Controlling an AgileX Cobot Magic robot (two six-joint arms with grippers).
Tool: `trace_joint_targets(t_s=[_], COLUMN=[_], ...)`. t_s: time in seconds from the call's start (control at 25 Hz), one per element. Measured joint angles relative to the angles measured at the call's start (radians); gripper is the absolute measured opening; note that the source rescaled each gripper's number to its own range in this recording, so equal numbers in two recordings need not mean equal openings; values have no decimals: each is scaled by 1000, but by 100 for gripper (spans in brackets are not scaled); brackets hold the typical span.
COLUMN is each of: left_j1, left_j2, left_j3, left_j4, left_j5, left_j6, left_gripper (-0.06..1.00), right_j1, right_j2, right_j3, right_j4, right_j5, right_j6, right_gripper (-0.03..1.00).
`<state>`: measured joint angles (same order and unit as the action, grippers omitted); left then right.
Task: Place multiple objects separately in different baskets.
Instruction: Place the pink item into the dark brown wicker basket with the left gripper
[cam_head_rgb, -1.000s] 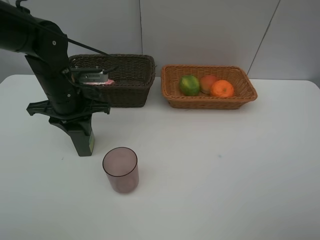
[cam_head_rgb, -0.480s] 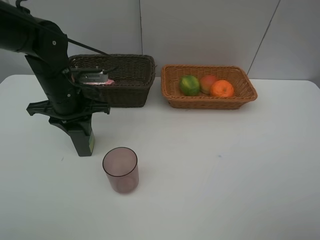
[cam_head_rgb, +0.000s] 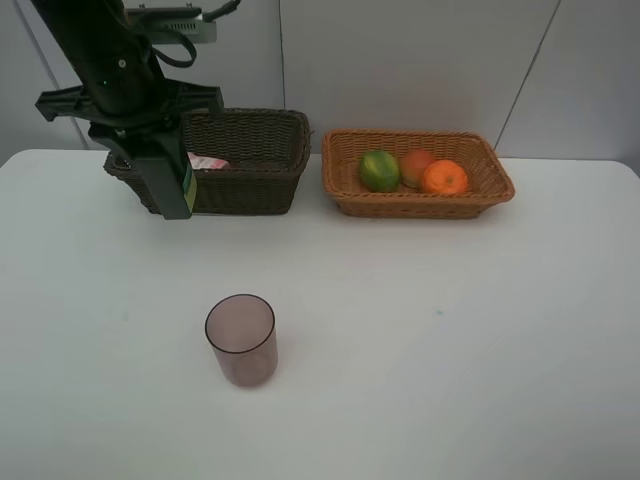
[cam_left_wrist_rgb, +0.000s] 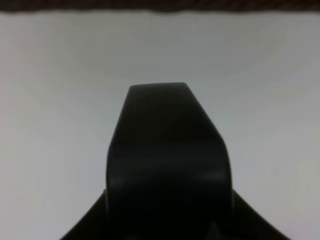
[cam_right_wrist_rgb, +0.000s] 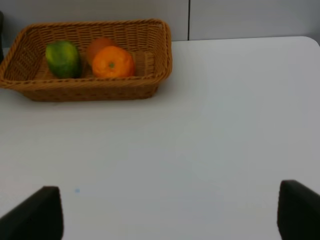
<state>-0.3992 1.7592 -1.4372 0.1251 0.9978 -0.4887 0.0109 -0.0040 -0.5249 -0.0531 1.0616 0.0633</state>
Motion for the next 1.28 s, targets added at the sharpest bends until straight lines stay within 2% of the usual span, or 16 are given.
trace_joint_targets(t_s=[0.12, 0.32, 0.44, 0.68, 0.8, 1.12, 1.28], left_j1=[0, 0, 0, 0, 0, 0, 0], left_j2=[-1, 6, 39, 170, 246, 395, 438], left_j3=[-58, -71, -72, -72, -72, -72, -72], left_j4=[71, 200, 241, 249, 250, 250, 250], left_j5=[-54, -278, -417, -615, -682, -825, -845], left_j6=[5, 6, 6, 6, 6, 6, 6], left_gripper=[43, 43, 43, 43, 43, 43, 43], right_j1=[0, 0, 0, 0, 0, 0, 0], right_j2=[0, 0, 0, 0, 0, 0, 0], right_j3=[0, 0, 0, 0, 0, 0, 0], right_j4=[1, 1, 1, 1, 1, 1, 1], right_j5=[0, 0, 0, 0, 0, 0, 0], right_j6=[0, 0, 0, 0, 0, 0, 0], right_gripper=[89, 89, 89, 89, 89, 89, 89])
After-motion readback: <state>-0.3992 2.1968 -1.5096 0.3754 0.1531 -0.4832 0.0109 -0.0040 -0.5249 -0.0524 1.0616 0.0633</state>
